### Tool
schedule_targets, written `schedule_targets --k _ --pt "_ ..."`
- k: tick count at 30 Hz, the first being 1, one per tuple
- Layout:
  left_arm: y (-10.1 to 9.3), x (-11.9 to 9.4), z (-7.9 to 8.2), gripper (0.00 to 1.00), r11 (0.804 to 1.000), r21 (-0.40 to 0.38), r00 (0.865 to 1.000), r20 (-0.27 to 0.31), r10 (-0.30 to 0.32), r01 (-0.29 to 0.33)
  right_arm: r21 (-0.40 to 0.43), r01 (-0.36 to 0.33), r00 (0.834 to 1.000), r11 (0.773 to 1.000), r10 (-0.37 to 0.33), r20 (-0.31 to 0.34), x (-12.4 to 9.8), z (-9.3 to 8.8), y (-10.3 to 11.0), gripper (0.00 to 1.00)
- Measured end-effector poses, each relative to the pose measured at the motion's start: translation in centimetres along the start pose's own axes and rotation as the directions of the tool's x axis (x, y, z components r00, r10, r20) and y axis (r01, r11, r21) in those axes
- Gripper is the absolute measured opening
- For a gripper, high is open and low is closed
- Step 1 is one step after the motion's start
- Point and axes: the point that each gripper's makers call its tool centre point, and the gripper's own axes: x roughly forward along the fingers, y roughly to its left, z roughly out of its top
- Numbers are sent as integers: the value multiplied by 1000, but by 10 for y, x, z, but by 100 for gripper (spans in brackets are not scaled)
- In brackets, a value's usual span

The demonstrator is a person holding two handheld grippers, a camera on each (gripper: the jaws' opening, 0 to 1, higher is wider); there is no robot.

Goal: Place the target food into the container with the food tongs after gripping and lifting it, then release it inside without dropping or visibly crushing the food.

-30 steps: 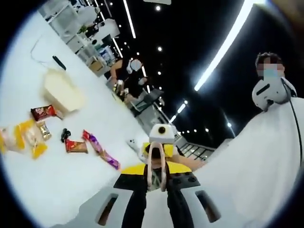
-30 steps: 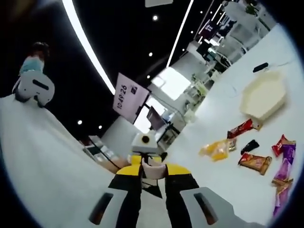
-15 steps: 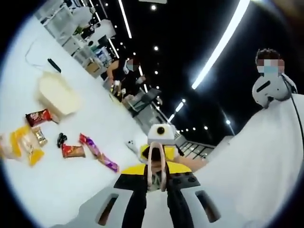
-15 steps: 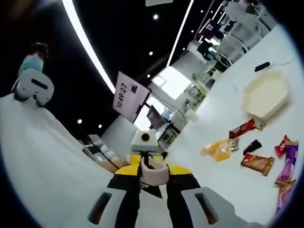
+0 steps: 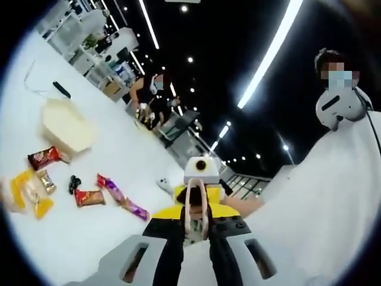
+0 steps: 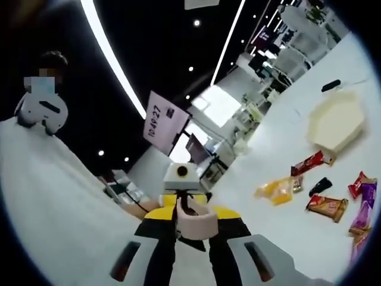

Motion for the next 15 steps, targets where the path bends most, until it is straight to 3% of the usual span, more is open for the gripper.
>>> schedule_targets --k 15 --pt "-7 3 7 11 1000 28 1000 -27 -13 14 -22 -17 1000 1000 17 -1 3 4 6 19"
